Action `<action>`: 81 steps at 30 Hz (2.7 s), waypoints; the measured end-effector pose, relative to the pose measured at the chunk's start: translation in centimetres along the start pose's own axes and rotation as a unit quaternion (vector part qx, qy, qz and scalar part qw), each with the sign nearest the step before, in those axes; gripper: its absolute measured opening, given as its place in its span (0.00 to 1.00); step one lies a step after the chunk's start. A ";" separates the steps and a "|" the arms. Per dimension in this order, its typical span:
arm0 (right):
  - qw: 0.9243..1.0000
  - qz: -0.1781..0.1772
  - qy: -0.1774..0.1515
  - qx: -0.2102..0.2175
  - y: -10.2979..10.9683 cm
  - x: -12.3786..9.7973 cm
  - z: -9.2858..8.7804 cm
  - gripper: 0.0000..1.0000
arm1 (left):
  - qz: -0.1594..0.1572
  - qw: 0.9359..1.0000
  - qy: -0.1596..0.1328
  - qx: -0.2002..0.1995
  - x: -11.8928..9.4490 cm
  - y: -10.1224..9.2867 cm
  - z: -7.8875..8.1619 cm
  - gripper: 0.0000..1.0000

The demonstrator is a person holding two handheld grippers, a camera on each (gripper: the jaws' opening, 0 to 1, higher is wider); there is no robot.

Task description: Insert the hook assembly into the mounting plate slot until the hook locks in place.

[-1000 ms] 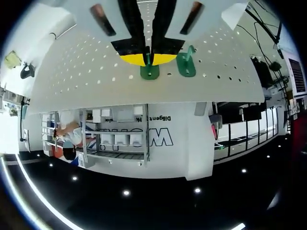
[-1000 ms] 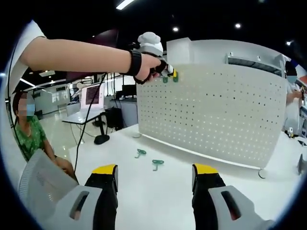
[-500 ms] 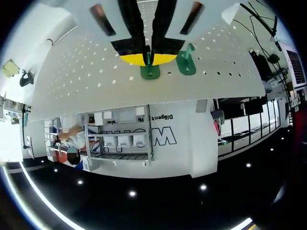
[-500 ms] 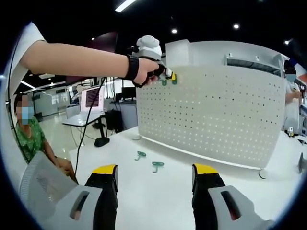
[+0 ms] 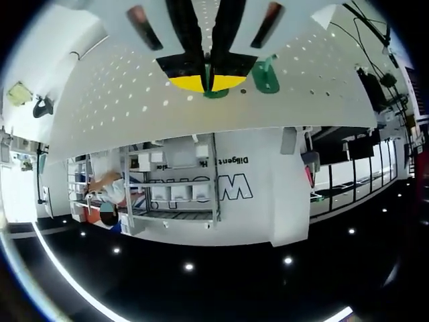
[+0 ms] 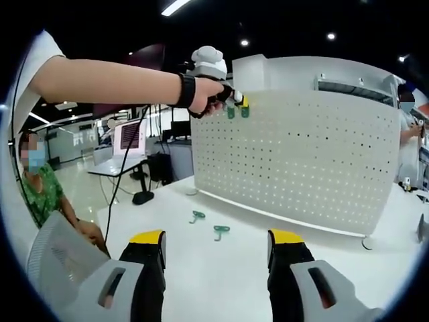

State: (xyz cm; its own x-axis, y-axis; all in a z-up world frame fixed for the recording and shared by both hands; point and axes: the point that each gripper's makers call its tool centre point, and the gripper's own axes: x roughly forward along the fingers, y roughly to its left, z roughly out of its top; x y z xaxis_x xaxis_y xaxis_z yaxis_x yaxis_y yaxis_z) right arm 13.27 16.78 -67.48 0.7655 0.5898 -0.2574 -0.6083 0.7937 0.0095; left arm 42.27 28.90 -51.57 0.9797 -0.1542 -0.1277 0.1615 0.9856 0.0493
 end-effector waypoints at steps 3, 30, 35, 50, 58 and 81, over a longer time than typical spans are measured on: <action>1.000 -0.003 0.001 0.001 -0.2 -0.1 -0.1 0.62 | 0.000 1.000 0.004 -0.004 0.0 0.0 -0.2 0.02; 1.000 0.012 0.000 -0.012 0.3 0.6 0.8 0.63 | -0.041 0.999 -0.014 -0.008 -2.8 -0.2 -1.1 0.15; 1.000 0.014 0.002 -0.015 0.4 0.7 0.7 0.63 | -0.047 0.999 -0.019 -0.011 -3.5 -0.3 -1.3 0.16; 1.000 0.021 0.007 -0.018 0.7 1.0 0.7 0.63 | -0.070 0.997 -0.029 -0.031 -5.5 -0.8 -1.6 0.18; 1.000 0.021 0.006 -0.020 0.9 1.1 0.7 0.63 | -0.083 0.995 -0.030 -0.045 -6.7 -1.1 -2.3 0.20; 1.000 0.022 0.003 -0.013 1.3 1.1 0.6 0.63 | -0.126 0.990 -0.001 -0.064 -9.4 -1.5 -8.2 0.19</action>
State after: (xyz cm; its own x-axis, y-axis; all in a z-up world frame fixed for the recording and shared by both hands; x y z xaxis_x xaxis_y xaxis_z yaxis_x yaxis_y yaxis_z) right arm 13.47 18.51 -67.17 0.7368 0.6227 -0.2635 -0.6463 0.7630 -0.0041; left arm 31.86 29.46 -58.56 0.9103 -0.3970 -0.1172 0.3855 0.9162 -0.1093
